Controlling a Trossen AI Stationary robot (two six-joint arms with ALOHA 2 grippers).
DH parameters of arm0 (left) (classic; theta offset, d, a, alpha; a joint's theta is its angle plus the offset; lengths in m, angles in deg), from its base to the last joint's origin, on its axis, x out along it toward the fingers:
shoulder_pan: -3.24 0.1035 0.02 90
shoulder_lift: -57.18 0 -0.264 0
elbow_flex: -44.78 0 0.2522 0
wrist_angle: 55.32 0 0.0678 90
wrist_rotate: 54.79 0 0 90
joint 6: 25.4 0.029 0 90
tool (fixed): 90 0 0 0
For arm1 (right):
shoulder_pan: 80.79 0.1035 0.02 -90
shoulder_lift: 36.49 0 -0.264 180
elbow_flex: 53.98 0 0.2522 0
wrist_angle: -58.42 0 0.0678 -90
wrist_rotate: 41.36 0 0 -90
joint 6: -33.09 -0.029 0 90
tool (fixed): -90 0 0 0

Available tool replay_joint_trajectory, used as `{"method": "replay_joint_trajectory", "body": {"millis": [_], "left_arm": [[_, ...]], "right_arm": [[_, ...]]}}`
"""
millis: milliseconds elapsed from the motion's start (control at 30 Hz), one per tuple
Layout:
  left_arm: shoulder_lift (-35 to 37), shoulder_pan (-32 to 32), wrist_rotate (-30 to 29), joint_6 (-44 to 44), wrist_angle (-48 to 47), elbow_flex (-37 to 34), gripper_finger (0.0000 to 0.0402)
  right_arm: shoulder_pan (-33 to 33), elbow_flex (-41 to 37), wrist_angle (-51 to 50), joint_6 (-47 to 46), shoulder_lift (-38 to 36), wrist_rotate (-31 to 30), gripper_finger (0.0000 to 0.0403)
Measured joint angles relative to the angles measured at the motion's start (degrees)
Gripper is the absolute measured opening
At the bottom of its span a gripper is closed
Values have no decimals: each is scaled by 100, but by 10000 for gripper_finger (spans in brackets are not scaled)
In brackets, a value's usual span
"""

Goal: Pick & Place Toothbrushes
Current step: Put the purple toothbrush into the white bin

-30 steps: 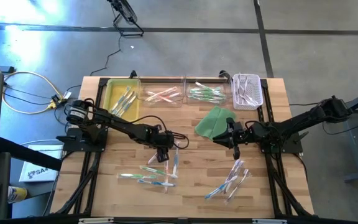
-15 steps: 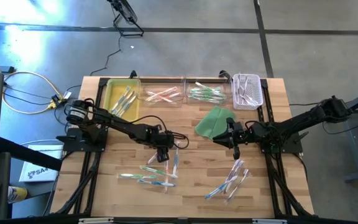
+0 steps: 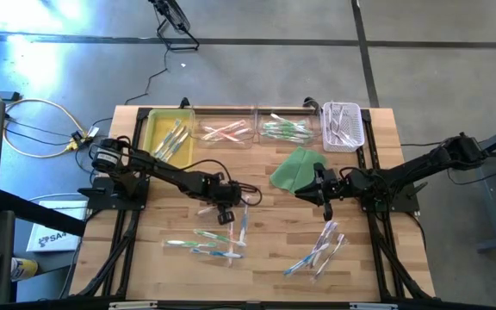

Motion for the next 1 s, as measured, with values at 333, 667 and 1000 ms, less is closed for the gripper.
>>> {"method": "replay_joint_trajectory", "body": {"millis": [333,667,1000], "left_arm": [[0,148,170,627,146,319,5],[0,496,247,2393,-786,1822,2],[0,1021,584,4219,-1673,3979,1]], "right_arm": [[2,0,0,-48,0,163,42],[1,0,2,-58,0,433,42],[2,0,133,-48,0,923,42]]}}
